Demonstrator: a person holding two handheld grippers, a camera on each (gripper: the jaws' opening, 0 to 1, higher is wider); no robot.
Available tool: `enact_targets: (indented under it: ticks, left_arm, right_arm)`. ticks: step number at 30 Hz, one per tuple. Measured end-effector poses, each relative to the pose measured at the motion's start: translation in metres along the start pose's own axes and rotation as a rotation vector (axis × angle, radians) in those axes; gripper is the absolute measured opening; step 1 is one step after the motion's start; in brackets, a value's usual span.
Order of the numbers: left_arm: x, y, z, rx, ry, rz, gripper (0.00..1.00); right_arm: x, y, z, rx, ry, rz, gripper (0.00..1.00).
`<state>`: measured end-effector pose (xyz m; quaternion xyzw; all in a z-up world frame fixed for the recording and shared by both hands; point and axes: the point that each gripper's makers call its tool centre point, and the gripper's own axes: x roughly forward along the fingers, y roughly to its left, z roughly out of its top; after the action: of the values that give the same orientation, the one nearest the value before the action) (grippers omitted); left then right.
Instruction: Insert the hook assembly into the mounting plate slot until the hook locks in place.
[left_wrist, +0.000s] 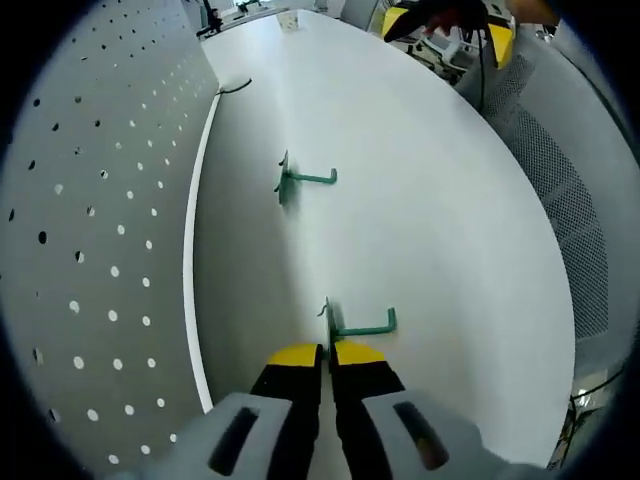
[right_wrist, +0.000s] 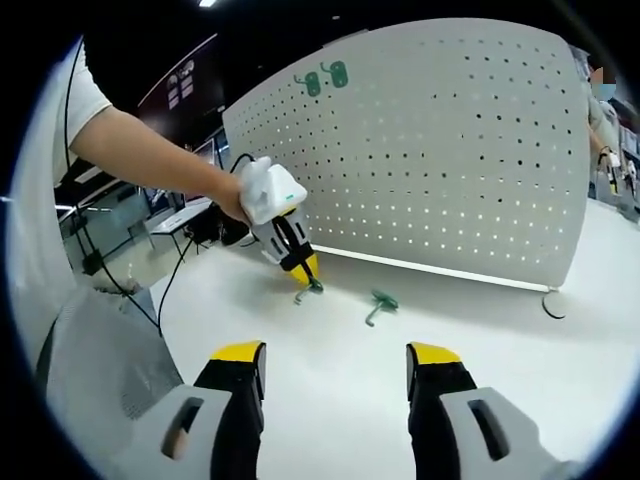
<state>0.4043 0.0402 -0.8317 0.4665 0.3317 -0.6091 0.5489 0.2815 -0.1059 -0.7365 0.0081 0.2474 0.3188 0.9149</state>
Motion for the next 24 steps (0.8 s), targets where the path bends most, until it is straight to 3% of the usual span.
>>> enact_targets:
  ticks: [12, 13, 16, 24]
  left_arm:
    - [-0.002, -0.003, 0.002, 0.029, -0.008, 0.015, 0.02]
    - [-0.004, -0.005, 0.004, -0.016, -0.016, 0.015, 0.02]
    - [-0.005, -0.005, 0.008, 0.013, -0.037, 0.03, 0.02]
    - [-0.014, 0.0, 0.018, -0.03, -0.098, 0.067, 0.02]
  right_arm:
    - [-0.001, -0.001, 0.004, -0.004, -0.014, -0.006, 0.56]
    - [-0.001, -0.001, 0.004, -0.005, -0.015, -0.006, 0.56]
    - [-0.001, -0.002, 0.005, -0.005, -0.019, -0.005, 0.55]
    - [-0.002, -0.002, 0.008, 0.004, -0.034, -0.009, 0.55]
